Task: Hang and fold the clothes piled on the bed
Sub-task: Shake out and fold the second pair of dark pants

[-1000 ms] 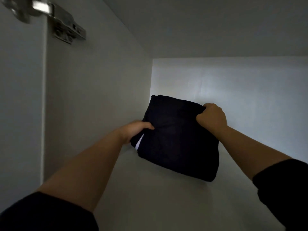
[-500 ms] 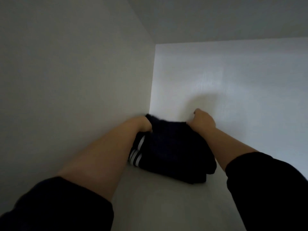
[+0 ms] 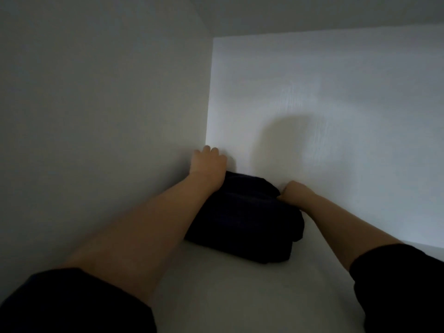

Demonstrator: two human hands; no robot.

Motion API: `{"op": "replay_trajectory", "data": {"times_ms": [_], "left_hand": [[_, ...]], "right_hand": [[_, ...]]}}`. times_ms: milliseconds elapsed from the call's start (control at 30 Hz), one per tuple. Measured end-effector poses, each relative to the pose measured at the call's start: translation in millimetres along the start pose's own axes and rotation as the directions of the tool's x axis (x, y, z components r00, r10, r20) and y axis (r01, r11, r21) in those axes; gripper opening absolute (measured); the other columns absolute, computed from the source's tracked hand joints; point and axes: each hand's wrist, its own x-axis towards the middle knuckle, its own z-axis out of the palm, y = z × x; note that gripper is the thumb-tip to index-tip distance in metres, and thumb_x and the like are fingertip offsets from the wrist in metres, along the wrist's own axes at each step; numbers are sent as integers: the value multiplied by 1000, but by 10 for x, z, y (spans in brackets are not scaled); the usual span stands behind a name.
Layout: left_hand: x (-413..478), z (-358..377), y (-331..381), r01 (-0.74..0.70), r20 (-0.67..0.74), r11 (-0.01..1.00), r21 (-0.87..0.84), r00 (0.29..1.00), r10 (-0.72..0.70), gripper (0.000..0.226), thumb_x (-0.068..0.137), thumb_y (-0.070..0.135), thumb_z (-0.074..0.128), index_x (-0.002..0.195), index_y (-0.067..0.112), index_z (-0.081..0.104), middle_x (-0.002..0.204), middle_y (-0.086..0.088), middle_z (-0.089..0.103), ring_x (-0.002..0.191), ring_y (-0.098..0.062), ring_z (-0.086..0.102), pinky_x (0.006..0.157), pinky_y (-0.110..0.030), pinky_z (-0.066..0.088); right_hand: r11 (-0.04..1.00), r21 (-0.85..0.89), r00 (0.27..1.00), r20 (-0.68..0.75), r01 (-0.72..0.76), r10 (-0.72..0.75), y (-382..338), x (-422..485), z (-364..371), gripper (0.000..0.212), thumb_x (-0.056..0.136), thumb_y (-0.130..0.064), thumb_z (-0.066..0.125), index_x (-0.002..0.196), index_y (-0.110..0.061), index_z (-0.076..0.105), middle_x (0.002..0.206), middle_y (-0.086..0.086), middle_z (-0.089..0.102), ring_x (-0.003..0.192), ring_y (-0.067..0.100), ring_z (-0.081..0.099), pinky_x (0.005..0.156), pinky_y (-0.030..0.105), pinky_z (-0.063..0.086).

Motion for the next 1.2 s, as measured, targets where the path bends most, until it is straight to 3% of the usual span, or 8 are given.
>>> {"op": "replay_trajectory", "data": {"times_ms": [100, 167, 233, 400, 567, 800, 1067, 1200], "left_hand": [[-21, 193, -38, -27, 349, 965, -262, 929, 121, 59, 101, 50, 24, 153, 22, 15, 159, -11, 13, 145, -31, 15, 118, -42, 16], [-19, 312, -92, -15, 438, 944, -328, 883, 167, 60, 101, 53, 22, 153, 27, 9, 161, -8, 4, 147, -28, 7, 119, -43, 9], [-2, 357, -115, -31, 439, 944, -328, 880, 181, 59, 100, 54, 21, 153, 30, 9, 161, -7, 2, 148, -27, 5, 119, -44, 8], [-29, 398, -89, -36, 436, 952, -304, 883, 172, 59, 100, 56, 17, 152, 33, 6, 161, -7, -3, 148, -29, 2, 120, -44, 5], [-29, 457, -117, -7, 400, 936, -351, 903, 157, 59, 100, 55, 19, 153, 32, 7, 161, -5, 0, 148, -27, 4, 120, -43, 7], [-189, 396, -10, -126, 92, 987, -102, 987, 135, 52, 98, 43, 28, 142, 20, 42, 155, -7, 28, 143, -27, 18, 114, -43, 19], [-792, 72, -22, -88, 306, 967, -238, 938, 160, 54, 102, 44, 19, 149, 19, 27, 158, -9, 18, 145, -34, 8, 117, -49, 13], [-1096, -233, 12, -139, 183, 963, -233, 966, 184, 57, 102, 43, 28, 152, 20, 14, 161, -9, 2, 147, -29, 1, 117, -49, 10]], "right_hand": [[996, -84, 951, -302, 35, -59, -168, -53, -34, 25, 91, -18, 51, 114, -8, 57, 113, 10, 60, 102, 27, 58, 77, 32, 44], [973, 32, 874, -448, 228, -190, -330, -75, -46, 31, 91, -17, 50, 122, -11, 54, 120, 11, 58, 107, 28, 56, 85, 33, 43], [929, 107, 904, -291, 355, -312, -467, -88, -10, 33, 98, -21, 45, 126, -8, 54, 130, 14, 56, 117, 28, 52, 95, 31, 38], [959, 207, 954, 189, 194, -234, -516, -208, 111, 54, 105, -39, 20, 147, -7, 32, 154, 13, 29, 140, 25, 30, 113, 31, 21], [986, 57, 987, 46, 154, -157, -665, -331, 108, 52, 104, -36, 21, 144, -6, 36, 153, 17, 29, 138, 31, 32, 113, 36, 26], [985, 23, 968, 183, 171, -172, -574, -353, 363, 60, 99, -45, 20, 153, -25, 2, 160, 12, 0, 146, 31, 11, 119, 43, 12], [992, -87, 994, 70, 95, -89, -586, -974, 80, 51, 102, -34, 20, 146, -11, 30, 149, 18, 34, 130, 35, 40, 103, 42, 33], [972, -178, 988, 49, 150, -144, -482, -1398, -212, 53, 101, -34, 26, 148, -11, 22, 147, 18, 38, 127, 34, 44, 100, 38, 35]]}}
